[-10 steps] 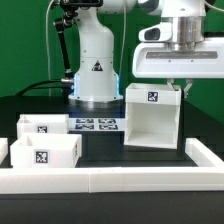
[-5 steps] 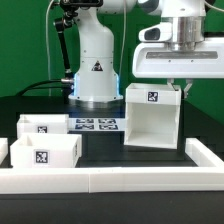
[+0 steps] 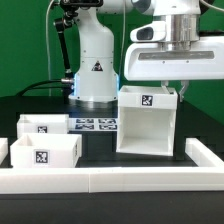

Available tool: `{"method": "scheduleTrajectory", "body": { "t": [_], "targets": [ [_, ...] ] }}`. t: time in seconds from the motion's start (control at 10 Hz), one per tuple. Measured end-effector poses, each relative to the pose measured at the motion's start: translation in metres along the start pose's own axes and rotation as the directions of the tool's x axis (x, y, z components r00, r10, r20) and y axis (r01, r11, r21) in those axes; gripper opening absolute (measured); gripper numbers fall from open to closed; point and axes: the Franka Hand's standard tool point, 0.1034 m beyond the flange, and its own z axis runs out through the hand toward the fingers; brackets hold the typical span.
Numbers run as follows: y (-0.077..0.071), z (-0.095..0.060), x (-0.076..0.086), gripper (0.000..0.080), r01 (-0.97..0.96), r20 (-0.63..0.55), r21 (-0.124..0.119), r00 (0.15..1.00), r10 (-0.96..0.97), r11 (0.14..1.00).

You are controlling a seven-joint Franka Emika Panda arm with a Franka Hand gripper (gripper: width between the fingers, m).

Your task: Assemble drawer

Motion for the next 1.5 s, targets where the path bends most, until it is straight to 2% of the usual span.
{"method": "scheduleTrajectory", "body": {
  "t": [0.4,0.8,1.1,1.4,1.5],
  "targets": [
    [-0.008,0.0,0.044,0.0038,-0.005,-0.04,0.018,0.999,0.006,1.0],
    [-0.016,-0.001,0.071,0.0038,-0.005,-0.067,0.03,0.998,0.007,1.0],
    [-0.014,-0.001,0.086,0.0038,0.006,-0.085,0.03,0.996,-0.003,1.0],
    [-0.014,-0.002,0.087,0.0038,0.001,-0.086,0.031,0.996,0.002,1.0],
    [-0.016,-0.003,0.087,0.0038,-0.079,-0.084,0.042,0.993,0.083,0.996]
  ]
}}
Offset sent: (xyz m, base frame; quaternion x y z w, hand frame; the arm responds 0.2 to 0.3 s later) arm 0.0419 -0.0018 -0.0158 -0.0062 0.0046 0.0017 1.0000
